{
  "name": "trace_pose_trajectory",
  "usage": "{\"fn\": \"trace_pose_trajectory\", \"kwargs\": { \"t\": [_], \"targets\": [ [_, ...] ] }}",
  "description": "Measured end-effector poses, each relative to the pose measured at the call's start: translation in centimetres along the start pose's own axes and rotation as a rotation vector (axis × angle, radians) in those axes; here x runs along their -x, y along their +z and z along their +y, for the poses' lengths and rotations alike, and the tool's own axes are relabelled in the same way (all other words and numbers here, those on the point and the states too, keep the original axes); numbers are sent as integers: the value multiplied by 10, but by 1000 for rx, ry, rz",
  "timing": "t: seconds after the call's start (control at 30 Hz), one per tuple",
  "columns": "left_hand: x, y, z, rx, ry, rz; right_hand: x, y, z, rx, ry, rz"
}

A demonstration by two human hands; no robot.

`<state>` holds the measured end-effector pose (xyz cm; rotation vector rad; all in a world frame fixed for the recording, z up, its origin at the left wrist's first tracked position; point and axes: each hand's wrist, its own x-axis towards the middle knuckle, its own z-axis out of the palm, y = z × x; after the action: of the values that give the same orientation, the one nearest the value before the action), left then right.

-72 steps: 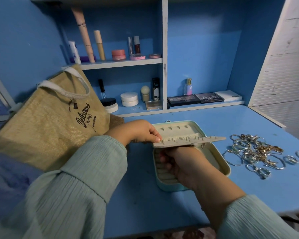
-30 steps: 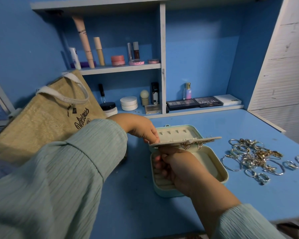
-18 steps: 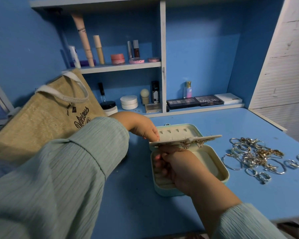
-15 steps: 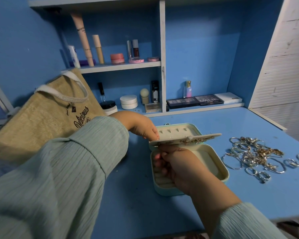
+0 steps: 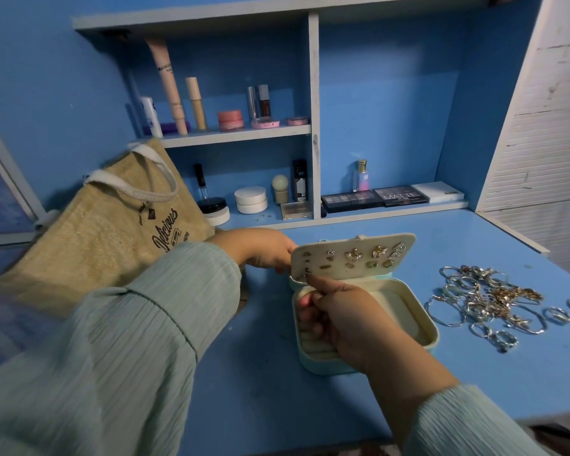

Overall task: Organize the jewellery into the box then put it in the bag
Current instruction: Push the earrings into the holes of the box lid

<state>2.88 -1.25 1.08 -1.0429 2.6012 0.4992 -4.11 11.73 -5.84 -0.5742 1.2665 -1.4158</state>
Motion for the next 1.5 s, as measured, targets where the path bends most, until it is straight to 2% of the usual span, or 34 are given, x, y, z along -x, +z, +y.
{"fn": "trace_pose_trajectory", "kwargs": {
  "t": [0.17, 0.33, 0.4, 0.53, 0.63, 0.7, 0.9, 1.03, 1.3, 1.5],
  "targets": [
    [16, 3, -1, 155, -35, 68, 2, 3, -5, -21, 13, 12],
    [48, 7, 5, 528, -29, 282, 5, 4, -10, -20, 19, -22],
    [58, 13, 8, 596, -4, 378, 6, 4, -11, -28, 25, -38],
    [61, 33, 13, 528, 32, 546, 11, -2, -11, -25, 11, -57],
    [68, 46, 22, 560, 100, 571, 16, -6, -11, -41, -7, -88],
    [71, 53, 28, 497, 112, 584, 17, -7, -11, -53, -18, -98],
    [72, 62, 31, 351, 165, 761, 23, -3, -15, -143, -6, -91],
    [71, 68, 32, 271, 271, 761, 26, -6, -14, -208, 21, -89],
    [73, 64, 34, -56, 282, 795, 34, -8, -22, -256, 54, -53],
    [70, 65, 35, -41, 288, 846, 41, -23, -26, -248, 69, -34]
  ]
}}
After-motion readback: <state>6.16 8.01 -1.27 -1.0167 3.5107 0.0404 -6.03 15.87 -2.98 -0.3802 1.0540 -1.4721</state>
